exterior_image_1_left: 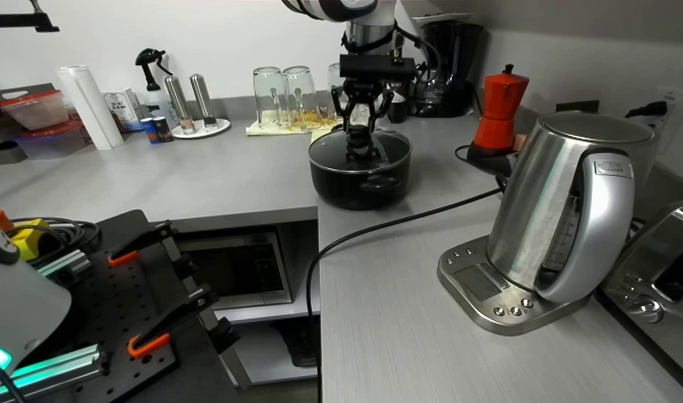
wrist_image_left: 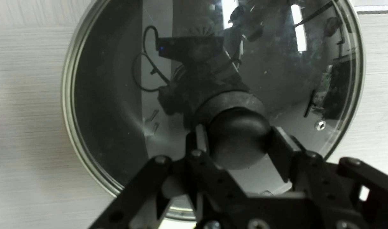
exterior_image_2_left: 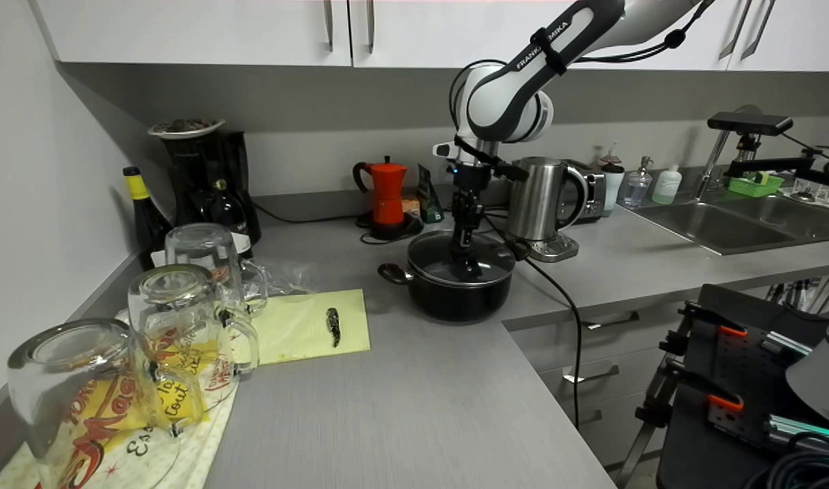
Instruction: Place the lid on the pot
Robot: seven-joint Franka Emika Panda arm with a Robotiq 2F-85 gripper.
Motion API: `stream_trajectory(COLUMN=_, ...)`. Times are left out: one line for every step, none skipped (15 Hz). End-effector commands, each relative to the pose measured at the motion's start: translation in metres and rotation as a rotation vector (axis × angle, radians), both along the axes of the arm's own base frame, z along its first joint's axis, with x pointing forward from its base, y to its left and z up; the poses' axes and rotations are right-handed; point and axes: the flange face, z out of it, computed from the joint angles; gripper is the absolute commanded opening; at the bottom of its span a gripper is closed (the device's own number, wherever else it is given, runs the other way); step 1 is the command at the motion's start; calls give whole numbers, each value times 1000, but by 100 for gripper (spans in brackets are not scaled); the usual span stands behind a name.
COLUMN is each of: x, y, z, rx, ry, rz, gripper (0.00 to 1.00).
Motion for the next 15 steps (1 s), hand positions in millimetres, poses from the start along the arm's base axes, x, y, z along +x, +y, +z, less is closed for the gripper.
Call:
stream_trajectory(x=-4, y=-2, z=3, rx=-15, ry=20, rz=4, gripper=25)
stream_trajectory(x=-4, y=-2, z=2, rx=-16, ry=22, rz=4, gripper=25)
stream_trajectory(x=-4, y=-2, z=2, rx=-16, ry=23, rz=4, gripper=25)
stream_trajectory(x=-3, y=-2, z=2, rx=-18, ry=25, rz=4, gripper=25)
stream_trajectory(x=-2, y=-2, z=1, rx=-19, ry=29, rz=3, gripper=25)
stream_trajectory(x=-2, y=-2, z=0, rx=-21, ry=33, rz=3, gripper=25)
stream_trajectory(x=-2, y=-2, z=-1, rx=-25, ry=39, rz=2, gripper=25)
stream_trajectory(x=-2, y=-2, z=-1, rx=-31, ry=42, rz=1, gripper=70)
stream_trajectory(x=-2, y=-2, z=-1, rx=-32, ry=44, rz=0, gripper=76)
stream_trajectory(x=-2, y=-1, z=-1, rx=-33, ry=45, rz=1, gripper=81)
stream_trajectory(x=-2, y=-1, z=0, rx=-35, ry=43, rz=2, gripper=89)
stream_trajectory(x=-2, y=-1, z=0, rx=-35, ry=42, rz=2, gripper=95)
stream_trajectory(x=-2, y=-2, z=1, rx=-34, ry=40, rz=2, gripper=100)
stream_trajectory(x=-2, y=-2, z=1, rx=-34, ry=39, rz=2, gripper=100)
stream_trajectory(x=-2, y=-2, z=2, rx=-33, ry=38, rz=2, gripper=100)
